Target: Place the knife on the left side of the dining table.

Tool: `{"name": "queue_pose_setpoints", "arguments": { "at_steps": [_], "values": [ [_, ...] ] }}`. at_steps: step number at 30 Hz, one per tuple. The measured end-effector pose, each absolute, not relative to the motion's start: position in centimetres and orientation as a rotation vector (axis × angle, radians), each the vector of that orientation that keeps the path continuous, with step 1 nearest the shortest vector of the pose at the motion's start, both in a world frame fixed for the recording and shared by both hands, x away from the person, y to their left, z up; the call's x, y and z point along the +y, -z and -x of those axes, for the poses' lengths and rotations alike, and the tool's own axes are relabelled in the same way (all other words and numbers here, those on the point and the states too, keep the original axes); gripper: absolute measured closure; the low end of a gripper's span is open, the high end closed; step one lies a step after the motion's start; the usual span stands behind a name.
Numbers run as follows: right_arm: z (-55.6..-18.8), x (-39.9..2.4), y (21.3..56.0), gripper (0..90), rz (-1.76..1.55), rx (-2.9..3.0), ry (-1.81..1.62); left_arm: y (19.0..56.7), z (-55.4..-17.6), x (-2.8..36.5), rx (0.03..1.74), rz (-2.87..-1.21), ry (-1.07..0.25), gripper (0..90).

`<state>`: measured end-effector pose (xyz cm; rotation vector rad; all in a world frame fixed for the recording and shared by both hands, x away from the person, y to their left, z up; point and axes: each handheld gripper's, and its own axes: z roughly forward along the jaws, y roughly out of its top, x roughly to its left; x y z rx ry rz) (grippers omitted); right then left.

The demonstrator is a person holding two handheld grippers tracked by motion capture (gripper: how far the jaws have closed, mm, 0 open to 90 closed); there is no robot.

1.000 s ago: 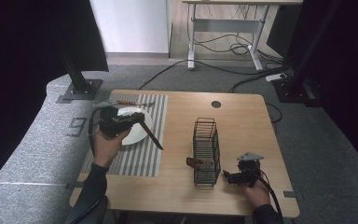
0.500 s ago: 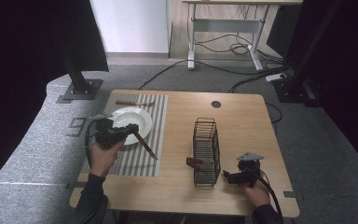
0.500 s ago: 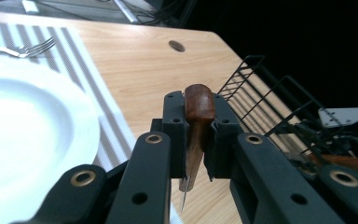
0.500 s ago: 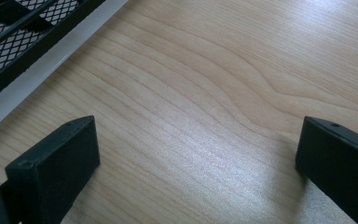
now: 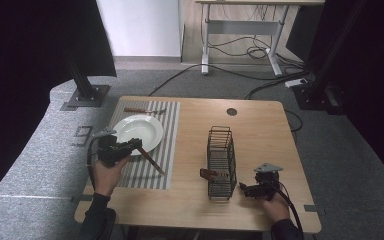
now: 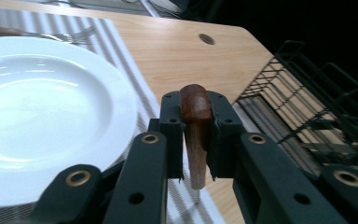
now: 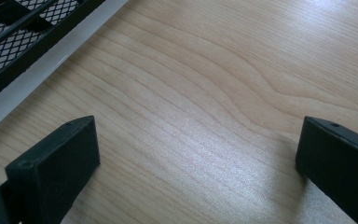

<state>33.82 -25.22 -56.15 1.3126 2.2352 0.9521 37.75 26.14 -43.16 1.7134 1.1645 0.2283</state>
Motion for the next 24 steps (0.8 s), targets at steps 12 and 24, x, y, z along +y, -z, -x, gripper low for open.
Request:
{"name": "queue_pose_setpoints", "arguments": {
  "at_steps": [12,24],
  "values": [
    [-33.8,-25.2,56.2,0.0,-1.313,2.235,-0.952,45.9,-37.1,29.0,1.255,-1.665,-0.296,69.3],
    [-33.8,-25.2,56.2,0.0,-1.313,2.235,-0.952,49.3,-37.1,31.6,1.335,-1.551,-0.236,64.7]
  ]
}}
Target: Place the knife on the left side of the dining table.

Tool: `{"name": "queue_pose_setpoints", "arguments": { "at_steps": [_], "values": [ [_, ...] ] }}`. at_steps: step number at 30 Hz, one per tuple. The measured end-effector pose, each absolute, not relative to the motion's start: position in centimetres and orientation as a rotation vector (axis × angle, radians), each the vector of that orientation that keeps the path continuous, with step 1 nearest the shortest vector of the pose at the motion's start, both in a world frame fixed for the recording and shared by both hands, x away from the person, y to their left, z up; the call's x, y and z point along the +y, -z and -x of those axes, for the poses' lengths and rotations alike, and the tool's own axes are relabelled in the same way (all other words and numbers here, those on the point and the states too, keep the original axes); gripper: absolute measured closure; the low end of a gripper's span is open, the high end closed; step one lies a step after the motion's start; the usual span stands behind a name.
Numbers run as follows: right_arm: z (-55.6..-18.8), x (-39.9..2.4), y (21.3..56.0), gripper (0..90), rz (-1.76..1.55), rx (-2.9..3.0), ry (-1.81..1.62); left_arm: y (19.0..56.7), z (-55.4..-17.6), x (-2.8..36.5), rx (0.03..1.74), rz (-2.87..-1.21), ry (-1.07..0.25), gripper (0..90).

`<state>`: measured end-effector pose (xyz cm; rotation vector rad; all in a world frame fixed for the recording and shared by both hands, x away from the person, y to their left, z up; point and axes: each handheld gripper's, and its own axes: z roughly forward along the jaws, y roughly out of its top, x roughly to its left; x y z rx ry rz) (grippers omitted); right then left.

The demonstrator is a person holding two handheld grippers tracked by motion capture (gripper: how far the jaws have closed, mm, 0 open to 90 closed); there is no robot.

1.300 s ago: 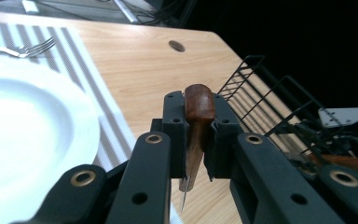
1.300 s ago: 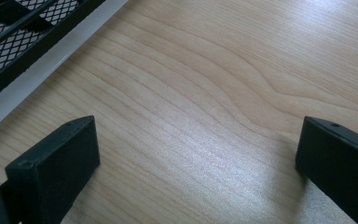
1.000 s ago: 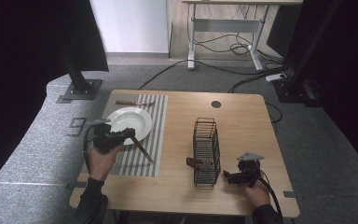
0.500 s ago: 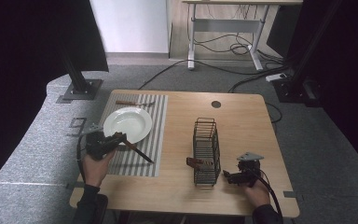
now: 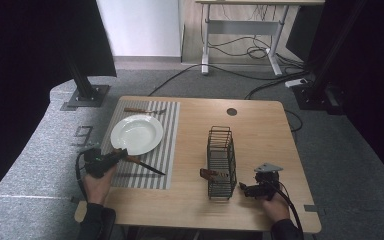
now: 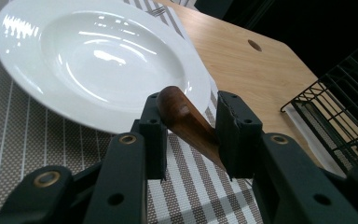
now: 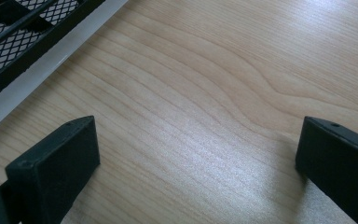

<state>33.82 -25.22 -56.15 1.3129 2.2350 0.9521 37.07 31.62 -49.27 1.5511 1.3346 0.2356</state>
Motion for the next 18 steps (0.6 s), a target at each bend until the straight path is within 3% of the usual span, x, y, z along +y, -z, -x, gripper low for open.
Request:
{"name": "queue_pose_setpoints", "arguments": {
  "at_steps": [11,18],
  "values": [
    [-33.8,-25.2,56.2,0.0,-1.313,2.235,-0.952,52.5,-37.4,33.7,1.386,-1.480,-0.135,59.9],
    [-33.8,-25.2,56.2,0.0,-1.313,2.235,-0.952,52.9,-37.5,34.0,1.408,-1.497,-0.135,56.4]
  ]
}}
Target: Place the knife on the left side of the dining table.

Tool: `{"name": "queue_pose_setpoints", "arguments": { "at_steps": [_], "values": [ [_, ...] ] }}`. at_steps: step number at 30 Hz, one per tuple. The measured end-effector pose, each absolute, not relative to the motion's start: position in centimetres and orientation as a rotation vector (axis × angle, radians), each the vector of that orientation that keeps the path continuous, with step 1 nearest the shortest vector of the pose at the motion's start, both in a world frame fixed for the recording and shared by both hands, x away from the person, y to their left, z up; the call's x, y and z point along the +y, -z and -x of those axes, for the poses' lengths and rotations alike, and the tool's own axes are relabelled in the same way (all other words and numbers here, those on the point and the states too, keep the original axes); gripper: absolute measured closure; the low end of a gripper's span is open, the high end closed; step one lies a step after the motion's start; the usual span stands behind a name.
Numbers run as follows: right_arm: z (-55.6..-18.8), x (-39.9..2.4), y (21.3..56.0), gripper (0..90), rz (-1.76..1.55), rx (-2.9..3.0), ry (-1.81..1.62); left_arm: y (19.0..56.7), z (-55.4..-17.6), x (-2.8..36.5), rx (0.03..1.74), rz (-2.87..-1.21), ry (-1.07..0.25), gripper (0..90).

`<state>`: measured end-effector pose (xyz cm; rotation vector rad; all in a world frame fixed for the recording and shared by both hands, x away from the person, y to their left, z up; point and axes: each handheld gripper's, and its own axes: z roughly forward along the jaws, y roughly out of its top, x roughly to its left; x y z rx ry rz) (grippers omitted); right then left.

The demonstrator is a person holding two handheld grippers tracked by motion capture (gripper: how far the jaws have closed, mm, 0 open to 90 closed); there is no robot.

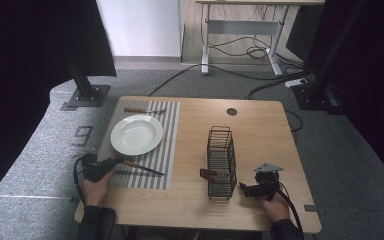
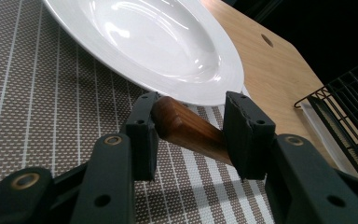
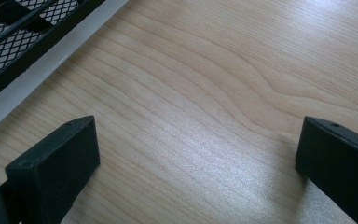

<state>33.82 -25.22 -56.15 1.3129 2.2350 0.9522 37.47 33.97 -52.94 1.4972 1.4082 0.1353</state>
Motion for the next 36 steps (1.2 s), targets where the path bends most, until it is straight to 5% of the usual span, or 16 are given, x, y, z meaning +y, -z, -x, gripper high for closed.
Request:
{"name": "queue_pose_setpoints", "arguments": {
  "at_steps": [27,36],
  "values": [
    [-33.8,-25.2,56.2,0.0,-1.313,2.235,-0.952,54.1,-37.0,35.2,1.578,-1.561,-0.094,51.1],
    [-33.8,-25.2,56.1,0.0,-1.313,2.235,-0.952,54.0,-36.7,34.5,1.603,-1.650,-0.206,47.5]
  ]
}}
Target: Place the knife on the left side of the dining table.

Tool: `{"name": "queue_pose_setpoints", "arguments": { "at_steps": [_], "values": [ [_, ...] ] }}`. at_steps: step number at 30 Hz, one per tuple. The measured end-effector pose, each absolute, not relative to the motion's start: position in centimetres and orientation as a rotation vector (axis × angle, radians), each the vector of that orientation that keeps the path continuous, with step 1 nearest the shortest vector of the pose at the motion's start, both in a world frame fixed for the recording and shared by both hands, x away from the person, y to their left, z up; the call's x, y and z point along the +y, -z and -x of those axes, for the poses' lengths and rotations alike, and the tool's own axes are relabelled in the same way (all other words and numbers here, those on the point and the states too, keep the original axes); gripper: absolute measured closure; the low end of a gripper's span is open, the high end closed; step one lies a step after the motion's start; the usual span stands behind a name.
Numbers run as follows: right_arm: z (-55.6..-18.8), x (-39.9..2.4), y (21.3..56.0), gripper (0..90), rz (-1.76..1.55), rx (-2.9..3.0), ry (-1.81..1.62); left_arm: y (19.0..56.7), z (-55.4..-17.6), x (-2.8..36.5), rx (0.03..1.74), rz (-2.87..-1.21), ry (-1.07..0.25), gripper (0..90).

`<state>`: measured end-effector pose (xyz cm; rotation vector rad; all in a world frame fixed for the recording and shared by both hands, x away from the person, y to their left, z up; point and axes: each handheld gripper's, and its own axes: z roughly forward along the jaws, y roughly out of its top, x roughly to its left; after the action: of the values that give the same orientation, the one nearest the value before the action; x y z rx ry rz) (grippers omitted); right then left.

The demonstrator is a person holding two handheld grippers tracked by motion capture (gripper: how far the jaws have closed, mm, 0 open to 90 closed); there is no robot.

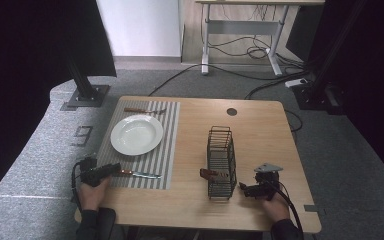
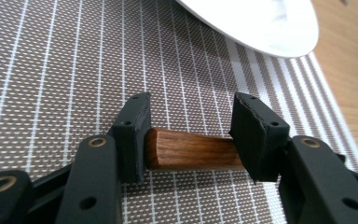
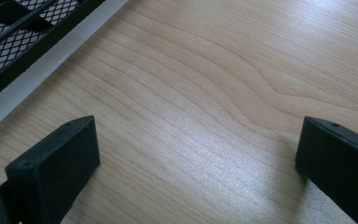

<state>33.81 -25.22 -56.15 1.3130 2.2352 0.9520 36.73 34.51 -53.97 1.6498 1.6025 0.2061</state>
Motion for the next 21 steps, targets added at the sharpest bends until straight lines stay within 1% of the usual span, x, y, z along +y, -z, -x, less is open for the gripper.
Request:
{"name": "queue_pose_setpoints", "arguments": {
  "at_steps": [5,9,11,13,17,21],
  "values": [
    [-33.8,-25.2,56.2,0.0,-1.313,2.235,-0.952,53.7,-36.6,33.5,1.599,-1.748,-0.312,44.7],
    [-33.8,-25.2,56.2,0.0,-1.313,2.235,-0.953,53.6,-36.7,32.8,1.586,-1.798,-0.357,40.9],
    [-33.8,-25.2,56.2,0.0,-1.313,2.235,-0.952,53.5,-36.7,32.7,1.584,-1.802,-0.391,36.1],
    [-33.8,-25.2,56.2,0.0,-1.313,2.235,-0.952,53.3,-36.6,32.8,1.574,-1.787,-0.416,33.2],
    [-33.8,-25.2,56.2,0.0,-1.313,2.235,-0.952,53.1,-36.5,32.7,1.541,-1.790,-0.508,21.8],
    [-33.8,-25.2,56.2,0.0,-1.313,2.235,-0.952,53.3,-36.6,32.4,1.510,-1.854,-0.580,13.8]
  ]
}}
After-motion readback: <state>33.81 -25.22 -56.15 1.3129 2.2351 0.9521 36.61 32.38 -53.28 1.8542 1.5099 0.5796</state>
